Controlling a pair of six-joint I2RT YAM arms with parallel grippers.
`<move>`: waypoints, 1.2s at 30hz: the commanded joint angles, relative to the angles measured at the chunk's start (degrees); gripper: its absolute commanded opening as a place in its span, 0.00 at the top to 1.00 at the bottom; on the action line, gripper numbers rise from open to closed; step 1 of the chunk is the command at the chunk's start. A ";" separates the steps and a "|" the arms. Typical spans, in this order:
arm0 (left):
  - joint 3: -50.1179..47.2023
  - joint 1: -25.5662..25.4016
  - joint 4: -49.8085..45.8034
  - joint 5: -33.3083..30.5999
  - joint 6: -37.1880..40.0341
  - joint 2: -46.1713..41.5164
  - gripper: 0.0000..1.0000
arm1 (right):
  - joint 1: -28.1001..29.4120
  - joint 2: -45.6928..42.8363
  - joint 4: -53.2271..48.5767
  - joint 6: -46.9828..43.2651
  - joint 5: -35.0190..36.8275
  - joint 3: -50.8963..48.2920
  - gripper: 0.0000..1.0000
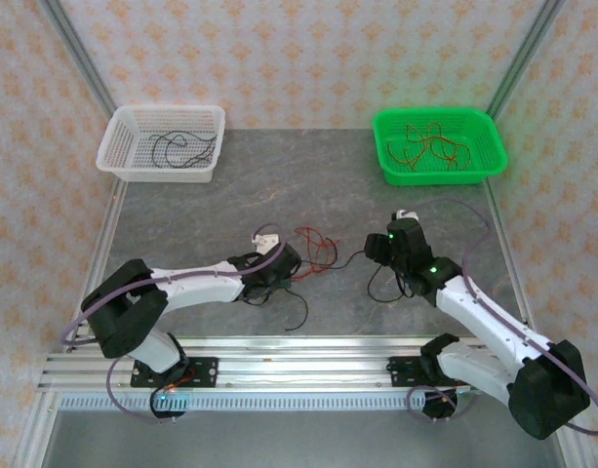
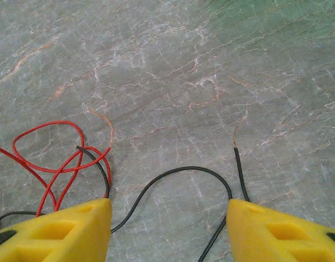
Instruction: Untangle the cables
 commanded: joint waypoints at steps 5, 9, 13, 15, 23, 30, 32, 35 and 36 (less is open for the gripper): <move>0.85 -0.14 0.62 -0.60 0.64 3.72 0.63 | 0.31 -2.55 1.22 1.39 -0.65 -2.32 0.44; 0.22 -0.18 1.67 -0.66 0.27 5.13 0.68 | 0.31 -3.03 1.64 1.52 -1.14 -3.05 0.44; 0.46 -0.14 2.49 -1.28 0.18 6.63 0.81 | 0.31 -3.36 1.93 1.52 -1.52 -3.37 0.44; 0.91 -0.14 2.31 -2.07 0.23 7.14 0.94 | 0.31 -3.58 2.20 1.61 -1.86 -3.49 0.45; 4.18 -0.14 -0.52 -5.47 1.95 1.17 1.00 | 0.31 -3.76 5.63 3.01 -6.59 -5.35 0.45; 10.74 -0.22 -5.51 -6.55 6.34 -8.10 1.00 | 0.31 0.01 14.56 8.36 -17.10 -7.07 0.46; 12.41 -0.22 -6.73 -6.49 7.69 -9.49 1.00 | 0.31 1.46 18.67 10.81 -21.77 -7.40 0.46; 14.72 -0.25 -9.05 -6.91 9.15 -10.37 1.00 | 0.46 3.65 25.90 16.41 -26.76 -8.04 0.43; 15.17 -0.25 -9.39 -6.95 9.52 -10.71 1.00 | 0.57 4.35 28.07 18.30 -27.60 -8.20 0.43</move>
